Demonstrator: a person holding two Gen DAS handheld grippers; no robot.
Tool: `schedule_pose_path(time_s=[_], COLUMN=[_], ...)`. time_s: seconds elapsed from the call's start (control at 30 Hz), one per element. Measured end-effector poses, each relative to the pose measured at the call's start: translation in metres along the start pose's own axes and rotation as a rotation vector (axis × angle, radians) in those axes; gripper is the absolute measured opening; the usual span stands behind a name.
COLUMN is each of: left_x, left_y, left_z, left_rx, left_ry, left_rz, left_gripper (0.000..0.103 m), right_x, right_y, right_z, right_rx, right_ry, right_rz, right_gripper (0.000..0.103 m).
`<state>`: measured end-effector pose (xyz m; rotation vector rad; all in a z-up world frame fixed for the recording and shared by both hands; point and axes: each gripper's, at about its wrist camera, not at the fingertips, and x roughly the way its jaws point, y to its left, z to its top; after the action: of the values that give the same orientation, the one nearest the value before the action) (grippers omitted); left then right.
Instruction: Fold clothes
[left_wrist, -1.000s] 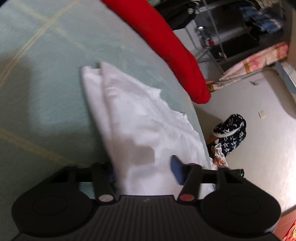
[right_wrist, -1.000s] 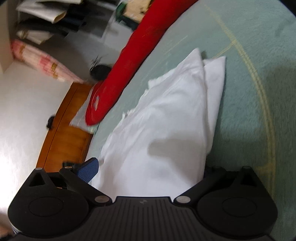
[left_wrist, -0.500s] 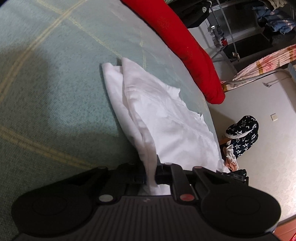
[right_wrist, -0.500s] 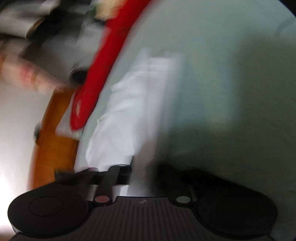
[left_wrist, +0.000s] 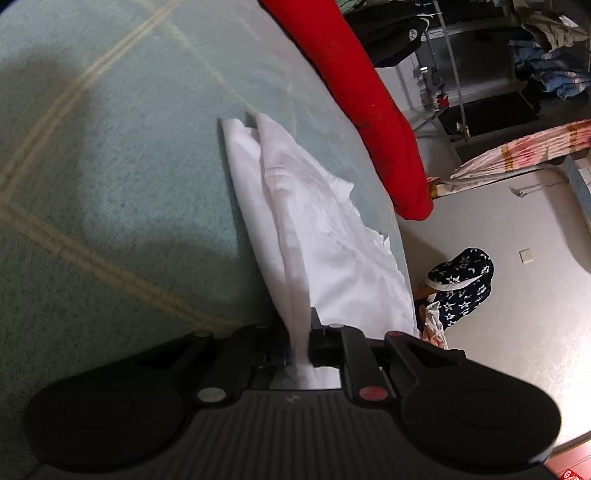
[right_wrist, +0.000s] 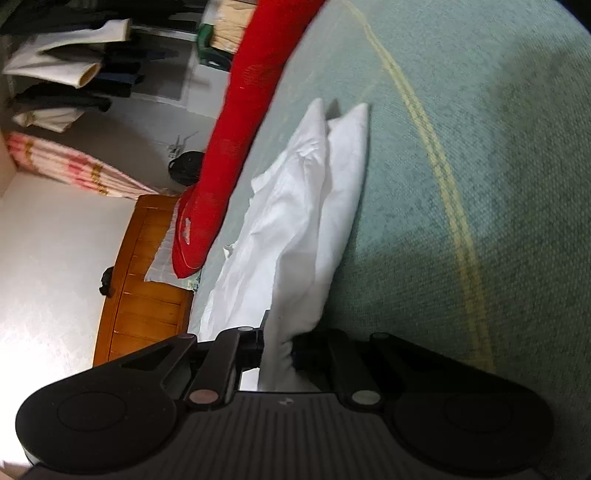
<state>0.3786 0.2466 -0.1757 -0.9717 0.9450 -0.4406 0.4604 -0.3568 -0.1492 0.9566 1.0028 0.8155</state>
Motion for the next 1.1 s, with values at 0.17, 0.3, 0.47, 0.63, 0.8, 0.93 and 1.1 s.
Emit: schedule_pose_path(time_s=[0.17, 0.3, 0.47, 0.63, 0.8, 0.93, 1.1], left_x=[0.001, 0.000, -0.011, -0.025, -0.036, -0.047, -0.058], left_y=[-0.012, -0.025, -0.049, -0.067, -0.081, -0.088, -0.094], left_z=[-0.002, -0.006, -0.009, -0.013, -0.019, -0.026, -0.035], left_rx=[0.042, 0.072, 0.113, 0.140, 0.150, 0.158, 0.153], left_ry=[-0.009, -0.023, -0.026, -0.028, -0.009, -0.002, 0.007], left_rz=[0.060, 0.120, 0.173, 0.170, 0.202, 0.219, 0.220], left_gripper=[0.011, 0.009, 0.005, 0.005, 0.005, 0.005, 0.005], right_x=[0.006, 0.005, -0.010, -0.022, -0.029, -0.038, -0.047], right_y=[0.005, 0.021, 0.031, 0.051, 0.067, 0.076, 0.085], right_z=[0.003, -0.003, -0.011, -0.017, -0.023, -0.031, -0.043], right_rx=[0.005, -0.018, -0.013, -0.047, -0.068, -0.076, -0.073], right_ry=[0.000, -0.013, -0.066, -0.073, -0.069, -0.077, -0.064], right_rz=[-0.042, -0.100, -0.111, -0.100, -0.105, -0.099, -0.102], right_gripper=[0.007, 0.009, 0.009, 0.008, 0.008, 0.008, 0.009])
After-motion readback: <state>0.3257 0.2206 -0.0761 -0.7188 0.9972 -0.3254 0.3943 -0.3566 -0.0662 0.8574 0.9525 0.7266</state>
